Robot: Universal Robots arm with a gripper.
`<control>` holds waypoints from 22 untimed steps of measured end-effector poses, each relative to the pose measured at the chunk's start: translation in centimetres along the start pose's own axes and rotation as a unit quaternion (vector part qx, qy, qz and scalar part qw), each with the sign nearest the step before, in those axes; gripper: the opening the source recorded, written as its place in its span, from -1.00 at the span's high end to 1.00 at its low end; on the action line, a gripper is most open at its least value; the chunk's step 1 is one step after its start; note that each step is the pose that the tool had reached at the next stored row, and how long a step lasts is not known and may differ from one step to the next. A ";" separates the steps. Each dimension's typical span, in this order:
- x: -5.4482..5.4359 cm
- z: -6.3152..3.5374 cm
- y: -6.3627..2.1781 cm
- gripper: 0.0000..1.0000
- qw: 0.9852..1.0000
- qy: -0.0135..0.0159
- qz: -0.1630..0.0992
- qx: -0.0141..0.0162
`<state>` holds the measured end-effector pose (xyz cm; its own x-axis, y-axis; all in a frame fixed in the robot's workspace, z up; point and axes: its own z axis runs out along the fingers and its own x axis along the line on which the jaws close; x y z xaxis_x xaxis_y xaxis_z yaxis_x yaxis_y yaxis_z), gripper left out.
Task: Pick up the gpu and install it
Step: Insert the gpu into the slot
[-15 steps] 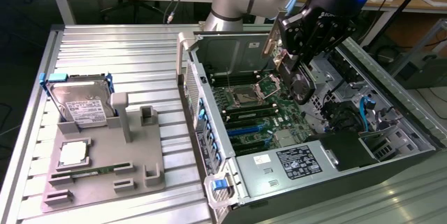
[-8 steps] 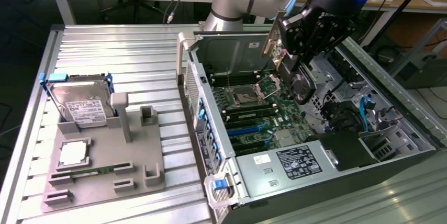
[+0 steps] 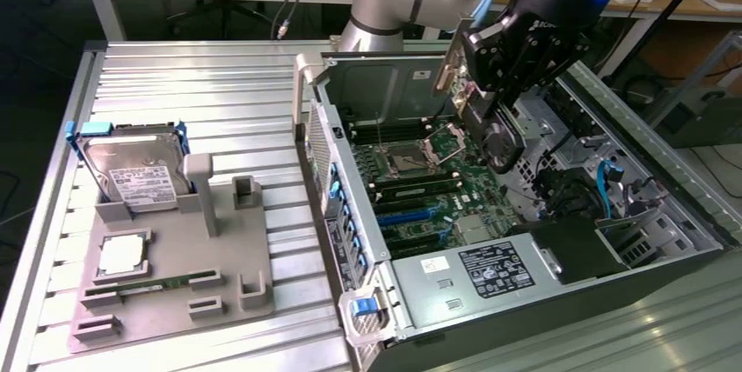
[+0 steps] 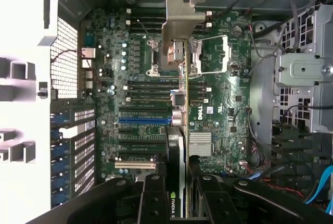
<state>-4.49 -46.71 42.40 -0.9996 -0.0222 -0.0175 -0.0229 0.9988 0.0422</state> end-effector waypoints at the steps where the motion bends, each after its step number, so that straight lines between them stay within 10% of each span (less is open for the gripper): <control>1: 0.0 0.00 0.00 0.47 1.000 0.000 -0.001 0.000; 22: 0.0 0.00 0.00 0.47 1.000 0.001 -0.027 0.000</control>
<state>-4.48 -46.71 42.40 -0.9969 -0.0762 -0.0176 -0.0769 0.9961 0.0422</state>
